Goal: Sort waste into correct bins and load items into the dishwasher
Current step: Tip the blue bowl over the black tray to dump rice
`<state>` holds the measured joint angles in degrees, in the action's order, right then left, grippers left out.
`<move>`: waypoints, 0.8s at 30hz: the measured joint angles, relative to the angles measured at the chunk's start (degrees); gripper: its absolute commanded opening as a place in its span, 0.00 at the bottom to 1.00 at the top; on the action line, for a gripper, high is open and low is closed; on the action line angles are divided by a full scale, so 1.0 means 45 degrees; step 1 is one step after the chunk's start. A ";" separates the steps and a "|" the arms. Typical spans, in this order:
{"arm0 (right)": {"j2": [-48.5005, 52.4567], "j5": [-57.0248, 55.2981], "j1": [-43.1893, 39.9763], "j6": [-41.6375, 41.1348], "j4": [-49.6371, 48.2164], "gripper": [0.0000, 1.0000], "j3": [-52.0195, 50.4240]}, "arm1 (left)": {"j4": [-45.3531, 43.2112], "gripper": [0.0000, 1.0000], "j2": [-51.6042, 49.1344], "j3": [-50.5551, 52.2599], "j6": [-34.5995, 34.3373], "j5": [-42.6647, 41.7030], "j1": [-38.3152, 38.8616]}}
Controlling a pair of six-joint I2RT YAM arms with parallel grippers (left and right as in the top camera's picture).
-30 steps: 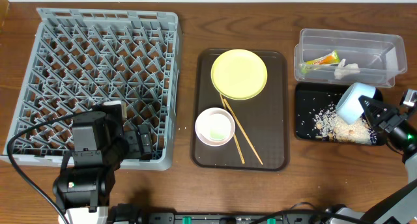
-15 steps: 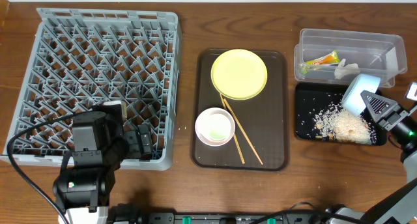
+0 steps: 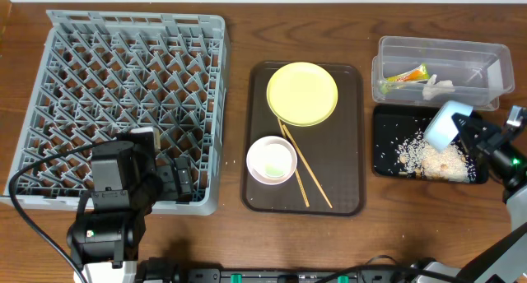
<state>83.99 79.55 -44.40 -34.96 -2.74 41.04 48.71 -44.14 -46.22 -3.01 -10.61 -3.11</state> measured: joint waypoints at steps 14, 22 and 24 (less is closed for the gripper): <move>0.0000 0.0228 0.0102 -0.0136 -0.0364 0.01 -0.0053 | 0.0005 0.94 -0.0005 0.0000 0.0000 -0.0005 0.0000; 0.0000 0.0636 0.0102 -0.0010 -0.0942 0.01 -0.0063 | 0.0005 0.94 -0.0005 0.0000 0.0005 -0.0005 0.0000; 0.0000 0.1005 0.0107 0.0058 -0.1268 0.01 -0.0068 | 0.0005 0.94 -0.0005 0.0000 0.0000 -0.0005 0.0000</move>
<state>83.99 84.07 -43.92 -34.70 -8.45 40.73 48.73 -44.16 -46.22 -3.01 -10.63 -3.11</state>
